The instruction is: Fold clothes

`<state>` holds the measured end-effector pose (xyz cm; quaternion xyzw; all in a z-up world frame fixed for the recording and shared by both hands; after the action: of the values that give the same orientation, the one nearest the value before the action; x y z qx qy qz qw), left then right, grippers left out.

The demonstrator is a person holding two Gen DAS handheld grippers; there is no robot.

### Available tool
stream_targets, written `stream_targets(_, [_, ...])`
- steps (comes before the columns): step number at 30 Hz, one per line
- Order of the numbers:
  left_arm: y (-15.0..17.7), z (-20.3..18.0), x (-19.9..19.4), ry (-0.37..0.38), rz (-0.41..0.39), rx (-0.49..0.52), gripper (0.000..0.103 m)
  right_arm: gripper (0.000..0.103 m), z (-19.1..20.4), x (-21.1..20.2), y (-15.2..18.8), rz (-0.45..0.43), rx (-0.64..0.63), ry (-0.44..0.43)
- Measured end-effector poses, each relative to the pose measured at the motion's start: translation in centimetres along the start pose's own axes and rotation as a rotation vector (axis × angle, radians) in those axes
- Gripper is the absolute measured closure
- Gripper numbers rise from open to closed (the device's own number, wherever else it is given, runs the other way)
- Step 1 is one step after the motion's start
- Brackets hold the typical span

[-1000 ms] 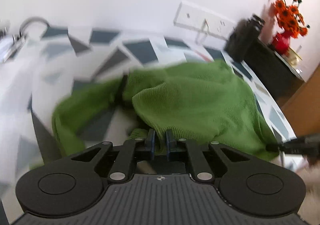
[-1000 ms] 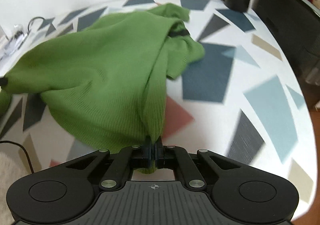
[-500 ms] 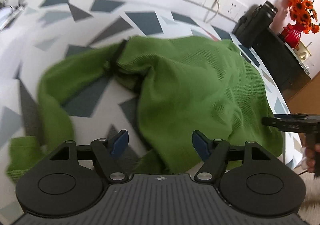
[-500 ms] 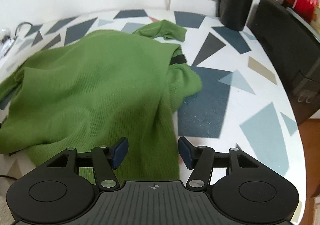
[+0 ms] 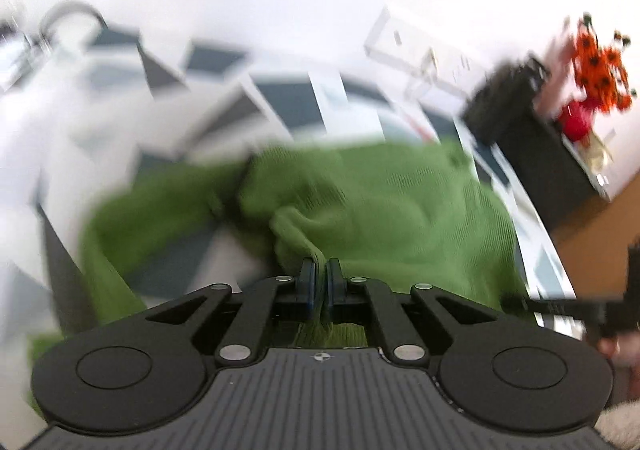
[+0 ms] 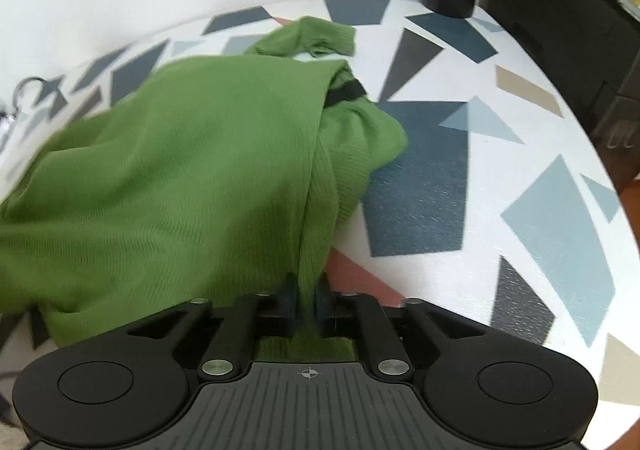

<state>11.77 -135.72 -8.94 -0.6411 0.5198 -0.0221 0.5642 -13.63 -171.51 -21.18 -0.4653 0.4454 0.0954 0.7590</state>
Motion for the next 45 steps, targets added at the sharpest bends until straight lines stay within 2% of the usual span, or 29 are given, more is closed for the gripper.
stream_targets(2, [-1.4, 0.9, -0.4, -0.026, -0.04, -0.014, 0.097, 0.096, 0.2, -0.5, -0.5, -0.032, 0.025, -0.04])
stream_targets(5, [-2.2, 2.2, -0.3, -0.058, -0.045, -0.032, 0.097, 0.096, 0.8, -0.6, -0.8, -0.045, 0.013, -0.067])
stream_targets(9, [1.0, 2.1, 0.5, -0.047, 0.086, 0.021, 0.097, 0.097, 1.2, -0.4, -0.3, -0.023, -0.049, -0.046])
stream_targets(13, [4.8, 1.2, -0.8, 0.006, 0.19, 0.078, 0.097, 0.097, -0.1, -1.1, 1.0, 0.018, -0.047, -0.024])
stream_targets(17, [7.3, 0.5, -1.6, 0.047, 0.272, 0.086, 0.097, 0.097, -1.0, -2.3, 2.5, 0.076, -0.061, -0.017])
stream_targets(21, [8.2, 0.4, -1.0, 0.039, 0.326, 0.112, 0.096, 0.096, -1.0, -2.8, 3.4, 0.139, -0.049, -0.017])
stream_targets(23, [7.8, 0.5, -0.5, 0.029, 0.332, 0.101, 0.085, 0.089, -1.0, -2.8, 3.5, 0.165, -0.038, -0.015])
stream_targets(24, [7.3, 0.3, -0.4, 0.03, 0.327, 0.103, 0.075, 0.084, -0.9, -2.8, 3.2, 0.17, -0.041, -0.007])
stream_targets(25, [6.8, 0.2, -0.3, 0.031, 0.322, 0.106, 0.061, 0.074, -0.7, -3.0, 2.7, 0.161, -0.046, -0.004])
stream_targets(27, [5.4, -0.3, -0.4, 0.038, 0.281, 0.127, 0.051, 0.069, -0.2, -3.6, 0.9, 0.113, -0.062, -0.017])
stream_targets(31, [1.5, -0.7, 0.2, 0.038, 0.183, 0.118, 0.051, 0.066, 0.6, -4.2, -3.7, -0.007, -0.072, -0.059])
stream_targets(33, [-0.2, -0.2, 1.7, 0.005, 0.147, 0.075, 0.051, 0.066, 0.8, -3.5, -6.4, -0.062, -0.058, -0.074])
stream_targets(36, [-1.3, 1.1, 5.0, -0.061, 0.135, -0.007, 0.051, 0.063, 1.6, -1.0, -9.5, -0.13, -0.082, -0.066])
stream_targets(38, [-1.3, 1.8, 7.1, -0.115, 0.149, -0.049, 0.054, 0.047, 2.4, 1.3, -10.9, -0.149, -0.119, -0.049])
stream_targets(39, [-1.0, 2.0, 7.7, -0.132, 0.158, -0.053, 0.069, 0.047, 2.9, 2.7, -11.2, -0.144, -0.146, -0.04])
stream_targets(40, [-0.7, 1.9, 8.0, -0.138, 0.162, -0.047, 0.094, 0.047, 3.4, 4.0, -11.0, -0.128, -0.178, -0.033])
stream_targets(42, [-0.5, 1.3, 7.5, -0.13, 0.151, -0.016, 0.096, 0.056, 4.2, 6.0, -10.4, -0.087, -0.245, -0.011])
stream_targets(44, [-0.4, 0.6, 6.2, -0.093, 0.133, 0.029, 0.097, 0.085, 4.4, 6.5, -9.5, -0.07, -0.284, -0.007])
stream_targets(45, [-0.3, 0.4, 5.7, -0.077, 0.134, 0.043, 0.097, 0.087, 4.5, 6.1, -9.0, -0.069, -0.288, -0.022])
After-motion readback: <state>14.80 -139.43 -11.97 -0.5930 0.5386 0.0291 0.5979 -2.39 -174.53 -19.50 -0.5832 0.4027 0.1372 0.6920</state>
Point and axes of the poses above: each gripper's, at about its wrist camera, not at the fingertips, and x roughly the way its jaws point, z to its left, y to its underside, the point moved 7 cm from there along x, roughly the way its jaws point, and after that the axes turned 10 degrees about -z, right-handed, at the moved point
